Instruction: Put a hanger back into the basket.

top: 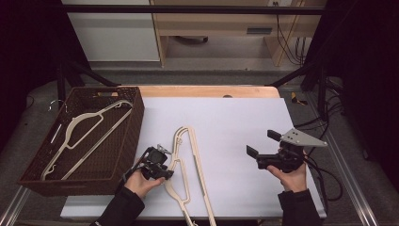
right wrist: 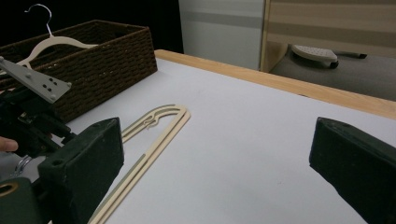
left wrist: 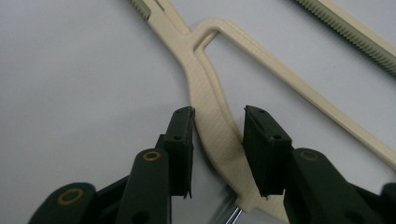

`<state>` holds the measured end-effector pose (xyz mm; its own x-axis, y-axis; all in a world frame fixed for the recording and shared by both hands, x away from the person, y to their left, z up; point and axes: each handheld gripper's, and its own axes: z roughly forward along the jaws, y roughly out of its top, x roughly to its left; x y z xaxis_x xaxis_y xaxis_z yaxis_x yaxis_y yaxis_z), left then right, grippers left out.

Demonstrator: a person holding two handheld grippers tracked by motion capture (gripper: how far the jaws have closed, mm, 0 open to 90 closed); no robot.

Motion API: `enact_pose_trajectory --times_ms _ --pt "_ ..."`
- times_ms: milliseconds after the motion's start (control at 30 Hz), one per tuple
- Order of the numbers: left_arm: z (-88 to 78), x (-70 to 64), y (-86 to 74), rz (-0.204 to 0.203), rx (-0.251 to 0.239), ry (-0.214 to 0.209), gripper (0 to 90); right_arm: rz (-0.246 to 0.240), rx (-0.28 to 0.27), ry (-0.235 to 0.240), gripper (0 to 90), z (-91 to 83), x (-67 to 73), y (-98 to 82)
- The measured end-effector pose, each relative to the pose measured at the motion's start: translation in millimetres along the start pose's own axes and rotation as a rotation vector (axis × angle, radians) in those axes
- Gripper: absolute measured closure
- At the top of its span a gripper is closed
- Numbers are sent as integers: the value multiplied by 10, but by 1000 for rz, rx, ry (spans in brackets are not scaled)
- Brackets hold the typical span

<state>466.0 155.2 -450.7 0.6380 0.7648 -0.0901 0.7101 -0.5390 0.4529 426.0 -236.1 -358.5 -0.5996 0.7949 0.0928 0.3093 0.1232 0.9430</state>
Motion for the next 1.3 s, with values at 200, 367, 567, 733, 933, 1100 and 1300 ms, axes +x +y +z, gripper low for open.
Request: enact_pose_trajectory --times_ms 200,367,567,733,933,1100,1300 --pt "-15 54 -7 -8 11 -15 634 5 0 0 35 7 7 0" --pt "-31 98 -11 -4 3 5 671 2 2 3 35 9 5 -1" --pt "-21 105 -8 37 11 72 701 7 4 2 35 22 12 -4" --pt "-30 134 -5 59 8 74 712 7 5 2 35 27 13 -6" --pt "-18 122 0 73 -9 84 718 5 7 1 35 28 12 -7" --pt "-44 120 8 57 18 86 596 4 7 1 35 29 11 -8" --pt "-41 150 22 32 99 71 556 0 9 1 34 32 8 -10"
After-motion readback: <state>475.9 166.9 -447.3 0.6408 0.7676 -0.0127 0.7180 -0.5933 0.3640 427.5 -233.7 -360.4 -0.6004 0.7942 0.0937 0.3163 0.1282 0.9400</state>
